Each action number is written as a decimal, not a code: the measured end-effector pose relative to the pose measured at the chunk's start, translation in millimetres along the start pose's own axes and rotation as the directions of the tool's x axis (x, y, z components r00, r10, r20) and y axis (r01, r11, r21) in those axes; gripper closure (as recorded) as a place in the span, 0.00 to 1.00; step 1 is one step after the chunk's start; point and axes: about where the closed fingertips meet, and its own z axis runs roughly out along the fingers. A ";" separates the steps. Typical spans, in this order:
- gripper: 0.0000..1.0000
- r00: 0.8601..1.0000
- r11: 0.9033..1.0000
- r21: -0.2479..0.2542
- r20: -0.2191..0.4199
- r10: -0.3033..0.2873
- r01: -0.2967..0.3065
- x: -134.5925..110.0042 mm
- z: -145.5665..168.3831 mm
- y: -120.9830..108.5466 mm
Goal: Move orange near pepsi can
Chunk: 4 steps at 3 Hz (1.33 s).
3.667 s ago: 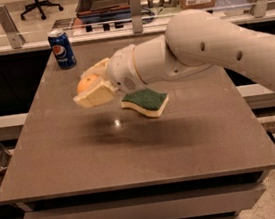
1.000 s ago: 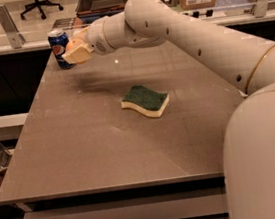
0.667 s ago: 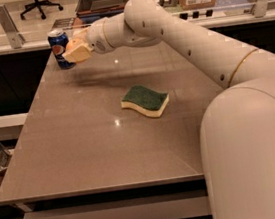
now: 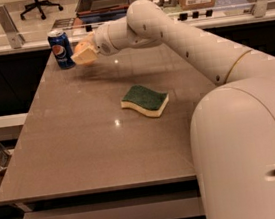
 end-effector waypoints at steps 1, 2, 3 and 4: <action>1.00 0.999 0.999 0.040 -0.048 0.006 -0.004 16.2 -1.0 -3.5; 1.00 0.997 0.999 0.050 -0.076 0.012 -0.008 31.0 7.8 -3.1; 1.00 0.997 0.999 0.051 -0.079 0.013 -0.009 33.0 9.3 -3.1; 0.84 0.997 0.999 0.046 -0.080 0.013 -0.010 33.3 12.1 -1.1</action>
Offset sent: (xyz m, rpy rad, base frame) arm 0.0108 -0.0136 -0.0382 -0.0815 0.0167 -0.0891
